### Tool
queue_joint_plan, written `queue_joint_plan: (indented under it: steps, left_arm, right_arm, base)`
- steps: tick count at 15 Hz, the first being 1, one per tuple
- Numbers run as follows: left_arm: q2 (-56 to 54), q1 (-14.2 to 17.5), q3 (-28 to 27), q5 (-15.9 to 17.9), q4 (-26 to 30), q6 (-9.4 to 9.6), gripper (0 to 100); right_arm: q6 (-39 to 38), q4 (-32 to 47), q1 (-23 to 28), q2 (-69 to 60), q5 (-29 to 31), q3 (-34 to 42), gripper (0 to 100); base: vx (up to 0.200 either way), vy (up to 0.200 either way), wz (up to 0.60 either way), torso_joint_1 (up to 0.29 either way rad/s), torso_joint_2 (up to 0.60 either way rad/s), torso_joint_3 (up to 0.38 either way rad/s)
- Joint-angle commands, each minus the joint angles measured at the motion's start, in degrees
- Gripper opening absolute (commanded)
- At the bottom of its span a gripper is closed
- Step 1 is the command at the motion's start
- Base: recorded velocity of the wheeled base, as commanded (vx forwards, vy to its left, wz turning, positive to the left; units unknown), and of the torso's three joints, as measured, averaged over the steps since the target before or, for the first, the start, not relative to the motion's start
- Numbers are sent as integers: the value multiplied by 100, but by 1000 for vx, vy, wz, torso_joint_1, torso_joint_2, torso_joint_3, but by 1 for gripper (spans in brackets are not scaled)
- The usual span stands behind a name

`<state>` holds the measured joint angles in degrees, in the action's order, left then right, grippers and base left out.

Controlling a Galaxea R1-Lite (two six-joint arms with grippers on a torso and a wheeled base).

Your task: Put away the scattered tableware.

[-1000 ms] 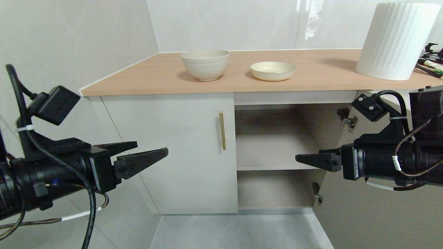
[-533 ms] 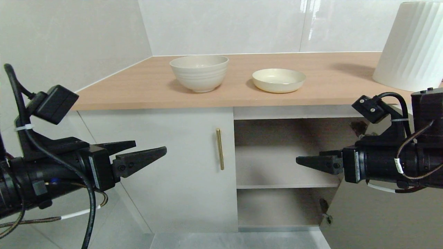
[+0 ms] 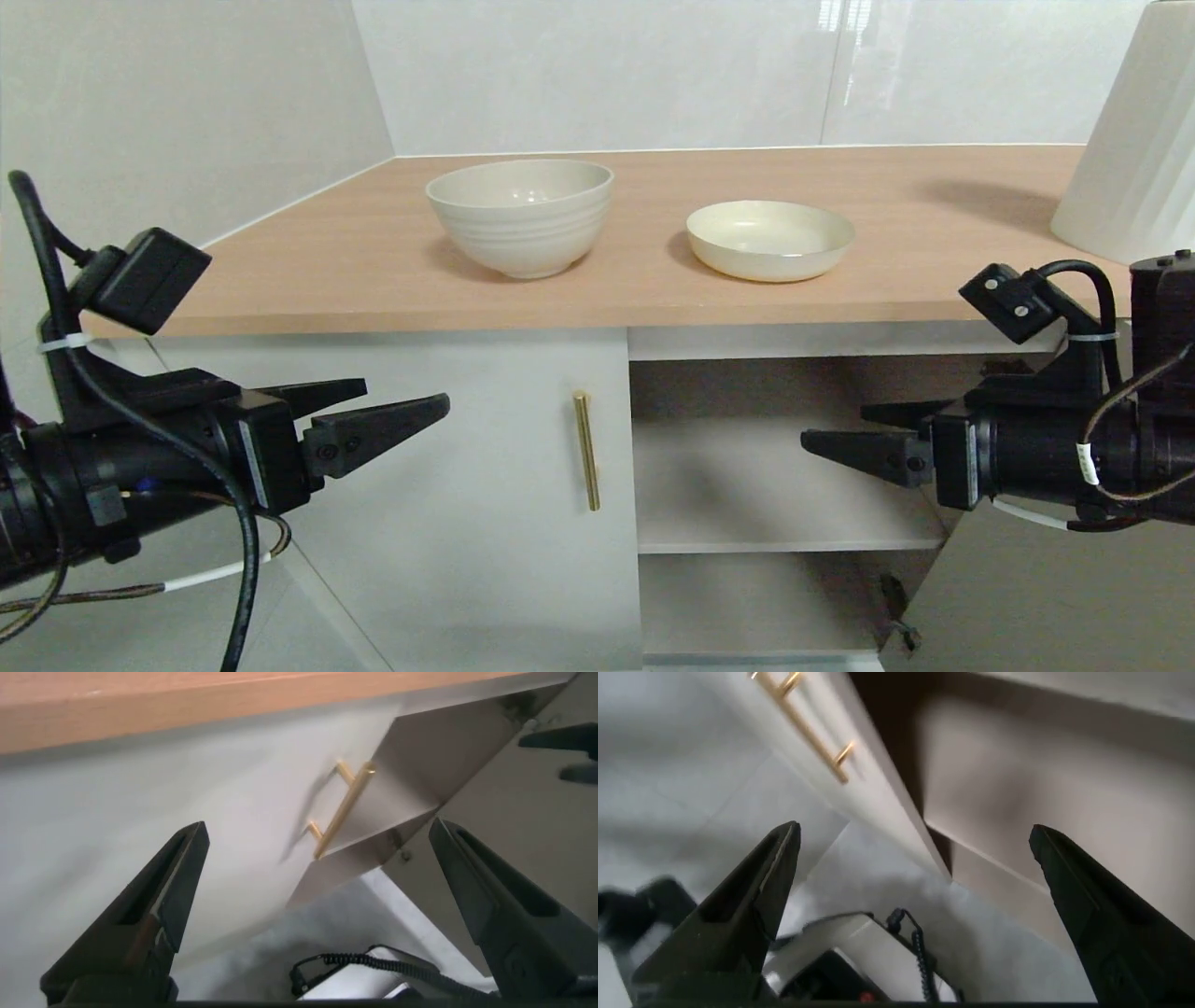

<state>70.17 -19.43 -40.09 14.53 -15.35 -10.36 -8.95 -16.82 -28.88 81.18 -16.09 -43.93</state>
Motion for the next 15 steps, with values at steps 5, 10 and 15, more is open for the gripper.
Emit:
queue_joint_plan:
  steps: [5, 10, 15]
  left_arm:
    - [14, 10, -16, -3, -3, -1, 100]
    - [14, 71, -33, -3, -3, -1, 100]
    - [58, 71, -33, 15, -3, -1, 100]
  right_arm:
    - [420, -5, -21, -471, -614, 307, 100]
    - [420, -5, -74, -480, -720, 333, 100]
    - [420, -49, -74, -436, -720, 342, 100]
  base:
    - [0, 0, 0, 24, -78, -47]
    - [0, 0, 0, 103, -379, -268]
    - [0, 0, 0, 213, -492, -271]
